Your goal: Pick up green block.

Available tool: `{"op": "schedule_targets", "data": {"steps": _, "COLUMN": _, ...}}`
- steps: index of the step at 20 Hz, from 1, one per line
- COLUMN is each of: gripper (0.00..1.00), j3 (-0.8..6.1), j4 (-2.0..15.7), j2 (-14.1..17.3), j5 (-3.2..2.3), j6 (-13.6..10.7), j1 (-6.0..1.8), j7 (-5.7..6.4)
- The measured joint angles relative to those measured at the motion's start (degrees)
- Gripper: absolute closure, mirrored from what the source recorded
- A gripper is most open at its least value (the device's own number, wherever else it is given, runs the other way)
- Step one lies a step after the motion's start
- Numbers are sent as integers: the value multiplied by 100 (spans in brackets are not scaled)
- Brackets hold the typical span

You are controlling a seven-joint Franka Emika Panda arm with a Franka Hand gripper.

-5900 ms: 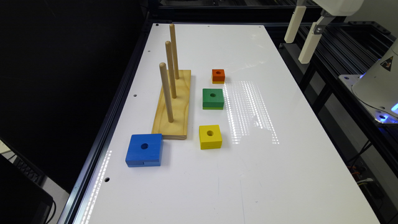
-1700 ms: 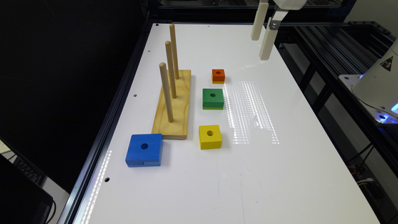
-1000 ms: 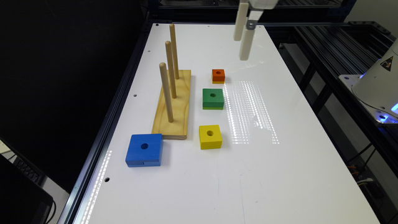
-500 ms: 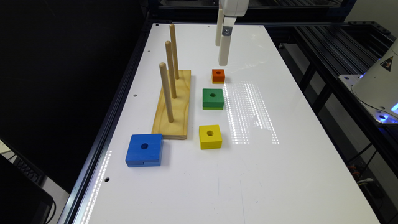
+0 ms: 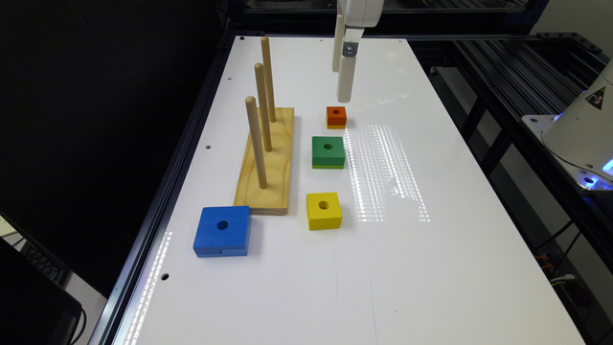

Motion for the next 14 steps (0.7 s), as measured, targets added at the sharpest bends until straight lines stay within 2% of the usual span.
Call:
{"op": "schedule_targets", "data": {"steps": 9, "gripper": 0, "j3": 0, "j4": -16, "j2": 242, "j5": -12, "j6": 209, "j1": 0, "j7": 0}}
{"op": "schedule_targets", "data": {"steps": 14, "gripper": 0, "j3": 0, "j4": -21, "j2": 618, "j5": -32, "j6": 576, "j1": 0, "j7": 0}}
